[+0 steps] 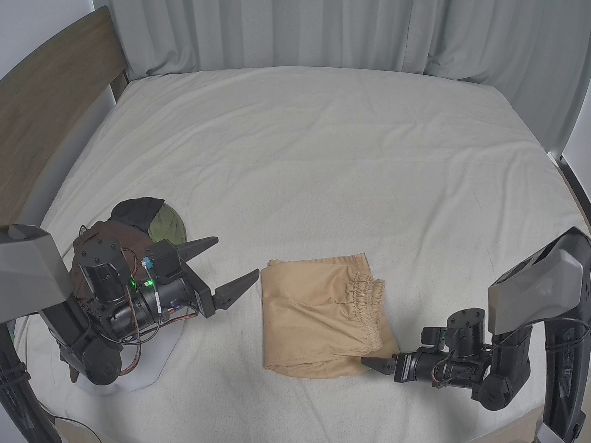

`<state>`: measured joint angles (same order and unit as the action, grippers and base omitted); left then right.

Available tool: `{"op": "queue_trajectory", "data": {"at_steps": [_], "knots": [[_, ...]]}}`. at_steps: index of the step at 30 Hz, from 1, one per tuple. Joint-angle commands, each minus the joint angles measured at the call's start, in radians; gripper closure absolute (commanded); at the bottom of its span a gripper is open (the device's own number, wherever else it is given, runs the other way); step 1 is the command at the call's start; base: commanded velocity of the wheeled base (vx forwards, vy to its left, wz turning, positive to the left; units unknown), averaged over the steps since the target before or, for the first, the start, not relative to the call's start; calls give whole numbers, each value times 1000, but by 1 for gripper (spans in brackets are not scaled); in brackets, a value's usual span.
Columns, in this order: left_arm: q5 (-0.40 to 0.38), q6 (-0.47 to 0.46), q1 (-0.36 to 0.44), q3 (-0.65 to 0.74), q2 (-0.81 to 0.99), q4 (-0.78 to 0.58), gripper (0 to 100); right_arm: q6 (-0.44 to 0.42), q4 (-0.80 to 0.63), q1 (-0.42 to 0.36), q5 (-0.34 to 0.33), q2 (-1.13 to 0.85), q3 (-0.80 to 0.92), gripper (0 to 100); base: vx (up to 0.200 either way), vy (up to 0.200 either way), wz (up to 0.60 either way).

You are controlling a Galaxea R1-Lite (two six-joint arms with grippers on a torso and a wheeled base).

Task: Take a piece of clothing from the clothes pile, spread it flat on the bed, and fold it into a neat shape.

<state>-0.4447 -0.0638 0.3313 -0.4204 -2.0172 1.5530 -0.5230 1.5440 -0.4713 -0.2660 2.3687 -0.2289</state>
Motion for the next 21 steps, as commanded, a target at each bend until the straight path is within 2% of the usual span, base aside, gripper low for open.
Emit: {"op": "queue_trajectory", "data": {"at_steps": [1,11,20,21], "knots": [[0,1,0,0,0,1,0,0,1,23,1,30,-6,0,0,0,0],[0,1,-1,9,-5,1,0,0,1,69,4,89,-53,0,0,0,0],[0,1,-1,14,-3,1,0,-15,2,60,2,142,-161,0,0,0,0],[-2,1,-1,14,-3,1,0,-37,4,56,2,155,-184,0,0,0,0]]}}
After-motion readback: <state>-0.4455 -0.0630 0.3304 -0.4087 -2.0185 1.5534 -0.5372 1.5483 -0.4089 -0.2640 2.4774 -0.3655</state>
